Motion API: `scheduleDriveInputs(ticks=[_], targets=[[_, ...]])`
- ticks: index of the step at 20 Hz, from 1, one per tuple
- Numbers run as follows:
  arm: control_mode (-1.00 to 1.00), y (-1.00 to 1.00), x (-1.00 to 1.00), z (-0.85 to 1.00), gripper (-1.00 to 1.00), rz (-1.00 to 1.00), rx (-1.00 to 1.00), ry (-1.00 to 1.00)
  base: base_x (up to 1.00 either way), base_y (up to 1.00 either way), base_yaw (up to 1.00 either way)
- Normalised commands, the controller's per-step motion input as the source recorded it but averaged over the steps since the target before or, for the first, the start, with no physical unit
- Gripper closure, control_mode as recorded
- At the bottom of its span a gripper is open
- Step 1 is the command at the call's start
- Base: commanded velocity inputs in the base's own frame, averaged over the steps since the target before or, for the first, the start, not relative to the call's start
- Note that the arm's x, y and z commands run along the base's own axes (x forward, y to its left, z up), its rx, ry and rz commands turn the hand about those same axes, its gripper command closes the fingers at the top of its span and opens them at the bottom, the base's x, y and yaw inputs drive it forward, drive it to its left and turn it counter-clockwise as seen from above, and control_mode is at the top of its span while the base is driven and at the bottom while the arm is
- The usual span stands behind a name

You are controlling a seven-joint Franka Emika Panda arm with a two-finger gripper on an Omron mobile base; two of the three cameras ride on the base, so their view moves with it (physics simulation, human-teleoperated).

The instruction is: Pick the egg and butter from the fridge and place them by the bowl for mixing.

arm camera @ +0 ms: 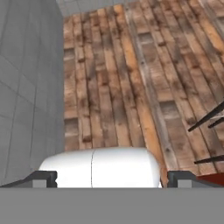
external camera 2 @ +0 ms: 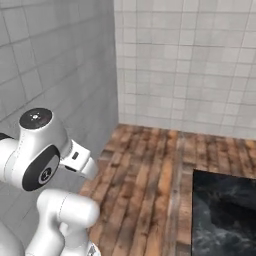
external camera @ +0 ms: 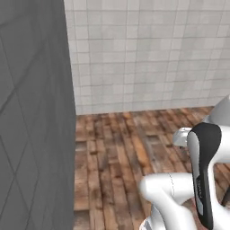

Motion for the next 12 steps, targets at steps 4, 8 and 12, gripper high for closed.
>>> scheduleDriveInputs(ticks=[4,8,12], targets=[[1.0,0.0,0.0,0.0,-1.0,0.0,0.0,0.0,1.0,0.56,-0.32],[1.0,0.0,0.0,0.0,-1.0,0.0,0.0,0.0,1.0,0.47,-0.48],[1.0,0.0,0.0,0.0,-1.0,0.0,0.0,0.0,1.0,0.44,-0.61]])
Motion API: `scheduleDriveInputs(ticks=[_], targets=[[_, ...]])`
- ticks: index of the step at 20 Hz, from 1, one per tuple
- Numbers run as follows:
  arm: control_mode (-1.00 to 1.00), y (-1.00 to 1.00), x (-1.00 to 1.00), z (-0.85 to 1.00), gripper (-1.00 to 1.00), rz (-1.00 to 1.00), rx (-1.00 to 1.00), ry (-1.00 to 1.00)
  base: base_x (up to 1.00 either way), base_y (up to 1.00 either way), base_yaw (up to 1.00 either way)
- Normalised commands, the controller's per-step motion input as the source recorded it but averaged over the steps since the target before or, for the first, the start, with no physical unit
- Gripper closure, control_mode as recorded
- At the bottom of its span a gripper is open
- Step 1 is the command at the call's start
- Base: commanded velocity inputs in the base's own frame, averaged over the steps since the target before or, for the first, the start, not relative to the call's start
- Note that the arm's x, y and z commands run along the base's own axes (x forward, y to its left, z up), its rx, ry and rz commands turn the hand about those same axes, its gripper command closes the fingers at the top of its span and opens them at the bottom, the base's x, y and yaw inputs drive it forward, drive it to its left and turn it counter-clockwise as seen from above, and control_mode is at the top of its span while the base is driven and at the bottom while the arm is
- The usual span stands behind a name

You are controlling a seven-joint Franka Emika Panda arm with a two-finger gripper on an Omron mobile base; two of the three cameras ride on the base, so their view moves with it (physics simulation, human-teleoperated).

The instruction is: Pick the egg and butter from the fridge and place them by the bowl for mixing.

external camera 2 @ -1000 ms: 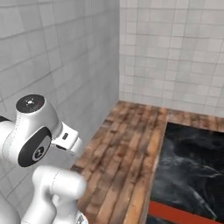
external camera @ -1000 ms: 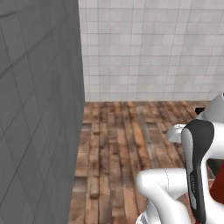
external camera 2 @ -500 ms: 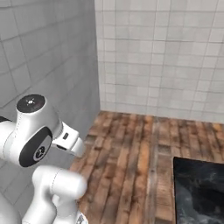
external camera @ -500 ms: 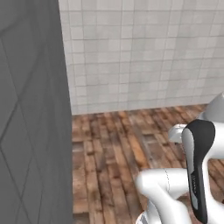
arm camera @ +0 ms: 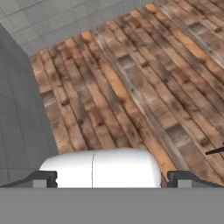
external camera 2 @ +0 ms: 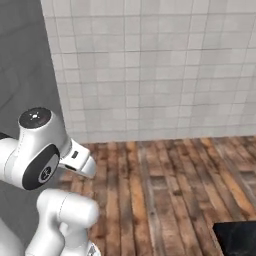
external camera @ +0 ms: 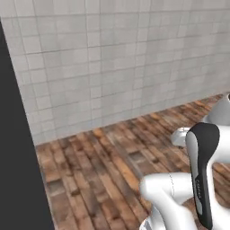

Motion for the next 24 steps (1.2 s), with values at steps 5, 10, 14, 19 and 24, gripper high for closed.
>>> scheduleDriveInputs(ticks=[5,10,14,19,24], targets=[[1.0,0.0,0.0,0.0,-1.0,0.0,0.0,0.0,1.0,0.45,-0.62],[1.0,0.0,0.0,0.0,-1.0,0.0,0.0,0.0,1.0,0.47,-0.61],[1.0,0.0,0.0,0.0,-1.0,0.0,0.0,0.0,1.0,0.26,-0.53],[1.0,0.0,0.0,0.0,-1.0,0.0,0.0,0.0,1.0,0.0,-0.5],[1.0,0.0,0.0,0.0,-1.0,0.0,0.0,0.0,1.0,-0.11,-0.42]])
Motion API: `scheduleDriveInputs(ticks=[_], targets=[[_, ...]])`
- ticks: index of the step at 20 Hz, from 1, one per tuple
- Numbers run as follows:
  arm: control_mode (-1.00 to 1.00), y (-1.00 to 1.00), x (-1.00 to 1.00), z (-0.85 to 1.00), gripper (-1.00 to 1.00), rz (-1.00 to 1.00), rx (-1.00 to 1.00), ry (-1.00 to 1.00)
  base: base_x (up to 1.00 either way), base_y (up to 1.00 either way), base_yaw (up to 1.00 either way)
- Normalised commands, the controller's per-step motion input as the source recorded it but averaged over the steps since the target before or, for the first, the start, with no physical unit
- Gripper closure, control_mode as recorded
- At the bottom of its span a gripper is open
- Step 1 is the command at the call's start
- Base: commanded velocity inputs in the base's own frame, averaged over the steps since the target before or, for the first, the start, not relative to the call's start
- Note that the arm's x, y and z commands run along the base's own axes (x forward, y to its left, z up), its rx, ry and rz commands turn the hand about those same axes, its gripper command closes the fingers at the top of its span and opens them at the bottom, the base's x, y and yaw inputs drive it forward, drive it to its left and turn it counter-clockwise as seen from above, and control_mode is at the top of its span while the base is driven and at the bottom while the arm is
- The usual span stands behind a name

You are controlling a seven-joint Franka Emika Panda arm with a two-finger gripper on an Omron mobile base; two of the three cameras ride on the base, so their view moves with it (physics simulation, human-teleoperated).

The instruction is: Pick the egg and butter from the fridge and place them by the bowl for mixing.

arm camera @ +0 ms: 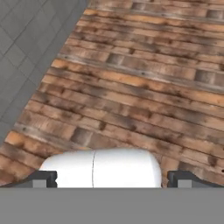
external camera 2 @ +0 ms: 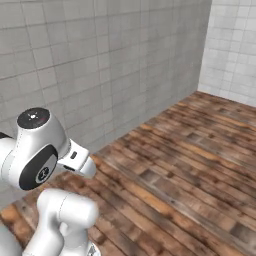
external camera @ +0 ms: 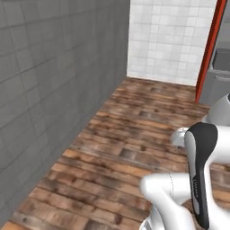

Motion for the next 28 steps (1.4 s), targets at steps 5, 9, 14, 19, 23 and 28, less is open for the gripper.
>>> scheduleDriveInputs(ticks=[5,9,14,19,23,28], targets=[[1.0,0.0,0.0,0.0,-1.0,0.0,0.0,0.0,1.0,-0.34,-0.2],[1.0,0.0,0.0,0.0,-1.0,0.0,0.0,0.0,1.0,-0.37,-0.09],[1.0,0.0,0.0,0.0,-1.0,0.0,0.0,0.0,1.0,-0.32,-0.07],[1.0,0.0,0.0,0.0,-1.0,0.0,0.0,0.0,1.0,-0.31,-0.04],[1.0,0.0,0.0,0.0,-1.0,0.0,0.0,0.0,1.0,-0.31,-0.04],[1.0,0.0,0.0,0.0,-1.0,0.0,0.0,0.0,1.0,-0.32,-0.04]])
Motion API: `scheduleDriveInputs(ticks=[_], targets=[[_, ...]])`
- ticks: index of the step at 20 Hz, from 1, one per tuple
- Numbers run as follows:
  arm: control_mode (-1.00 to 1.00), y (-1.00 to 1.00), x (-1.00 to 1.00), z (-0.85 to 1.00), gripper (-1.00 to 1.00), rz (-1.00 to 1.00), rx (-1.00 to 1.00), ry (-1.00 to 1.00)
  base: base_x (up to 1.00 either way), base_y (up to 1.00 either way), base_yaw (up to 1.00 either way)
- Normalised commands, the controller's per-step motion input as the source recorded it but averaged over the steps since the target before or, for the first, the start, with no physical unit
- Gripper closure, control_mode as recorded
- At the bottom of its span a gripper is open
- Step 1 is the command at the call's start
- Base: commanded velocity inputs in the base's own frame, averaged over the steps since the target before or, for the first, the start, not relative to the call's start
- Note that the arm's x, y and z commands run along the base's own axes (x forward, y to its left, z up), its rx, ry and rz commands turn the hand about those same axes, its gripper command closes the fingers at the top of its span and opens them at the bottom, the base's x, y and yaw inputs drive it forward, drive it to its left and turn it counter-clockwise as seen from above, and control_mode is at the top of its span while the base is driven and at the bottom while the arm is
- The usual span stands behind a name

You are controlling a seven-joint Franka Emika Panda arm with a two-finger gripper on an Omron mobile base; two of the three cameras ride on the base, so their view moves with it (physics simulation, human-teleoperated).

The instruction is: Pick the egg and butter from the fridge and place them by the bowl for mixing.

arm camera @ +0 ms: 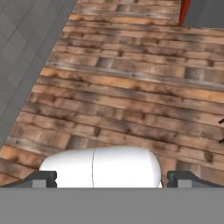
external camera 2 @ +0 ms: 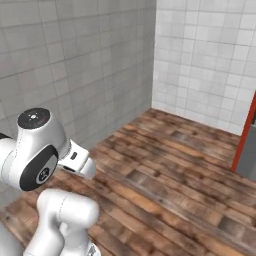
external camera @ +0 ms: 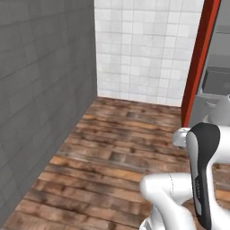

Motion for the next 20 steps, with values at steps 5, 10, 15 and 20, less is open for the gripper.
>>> scheduleDriveInputs(ticks=[5,10,15,20], targets=[[1.0,0.0,0.0,0.0,-1.0,0.0,0.0,0.0,1.0,-0.34,-0.04],[1.0,0.0,0.0,0.0,-1.0,0.0,0.0,0.0,1.0,-0.41,-0.05],[1.0,0.0,0.0,0.0,-1.0,0.0,0.0,0.0,1.0,-0.44,-0.05],[1.0,0.0,0.0,0.0,-1.0,0.0,0.0,0.0,1.0,-0.62,-0.11]])
